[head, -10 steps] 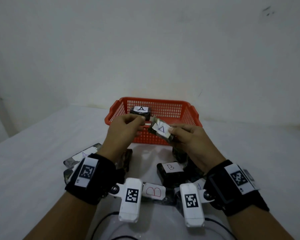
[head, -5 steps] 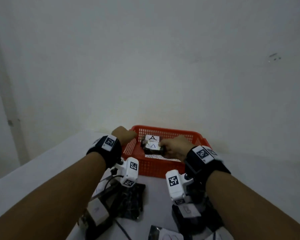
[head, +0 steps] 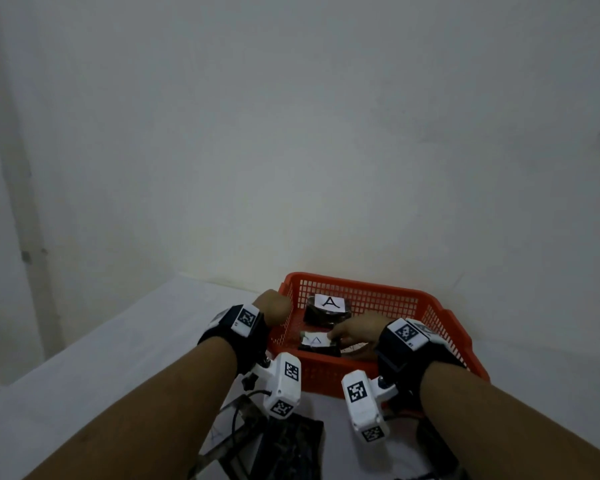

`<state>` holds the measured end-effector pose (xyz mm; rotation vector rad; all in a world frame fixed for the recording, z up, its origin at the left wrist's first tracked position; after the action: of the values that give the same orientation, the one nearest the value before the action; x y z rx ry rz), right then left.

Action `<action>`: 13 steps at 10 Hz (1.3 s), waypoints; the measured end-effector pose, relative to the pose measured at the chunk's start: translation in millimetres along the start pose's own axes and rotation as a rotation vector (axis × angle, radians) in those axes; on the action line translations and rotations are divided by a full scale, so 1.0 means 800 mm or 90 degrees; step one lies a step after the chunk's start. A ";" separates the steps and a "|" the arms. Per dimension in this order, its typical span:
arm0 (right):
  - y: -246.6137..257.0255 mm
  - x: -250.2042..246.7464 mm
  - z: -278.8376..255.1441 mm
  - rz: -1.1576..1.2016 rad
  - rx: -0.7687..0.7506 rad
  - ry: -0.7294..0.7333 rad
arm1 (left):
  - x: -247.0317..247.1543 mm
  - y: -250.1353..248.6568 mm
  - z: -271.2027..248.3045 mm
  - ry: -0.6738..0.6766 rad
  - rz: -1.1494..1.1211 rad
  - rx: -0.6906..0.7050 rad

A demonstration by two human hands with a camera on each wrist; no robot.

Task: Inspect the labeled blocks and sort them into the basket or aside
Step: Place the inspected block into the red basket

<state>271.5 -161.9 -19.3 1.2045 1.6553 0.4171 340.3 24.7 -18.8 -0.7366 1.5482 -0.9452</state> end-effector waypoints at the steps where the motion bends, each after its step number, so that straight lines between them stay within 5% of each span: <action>1: -0.003 0.008 0.006 -0.084 0.008 0.000 | 0.004 0.002 0.001 -0.002 -0.032 0.001; 7: 0.011 0.023 0.021 -0.085 -0.020 -0.056 | 0.003 -0.007 -0.018 -0.013 0.019 0.001; 8: 0.009 0.024 0.024 -0.059 -0.022 -0.069 | 0.008 0.013 -0.002 -0.046 -0.124 -0.037; 10: 0.009 0.026 0.014 -0.033 -0.041 -0.076 | 0.007 0.008 -0.004 -0.028 -0.075 -0.004; 13: 0.022 0.030 0.005 -0.248 -0.113 -0.085 | 0.003 -0.012 -0.024 0.000 0.142 0.031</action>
<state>283.9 -134.4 -20.4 0.7398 1.6506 0.2278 320.9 21.7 -10.4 -0.5169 1.5647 -0.8130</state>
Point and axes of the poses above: each hand's wrist, its own z-axis towards the middle knuckle, its own x-axis out of the palm, y = z × x, the point moved 6 cm from there along z, towards the middle knuckle, and after that the axes turned 6 degrees about x, right-handed, at the moved point
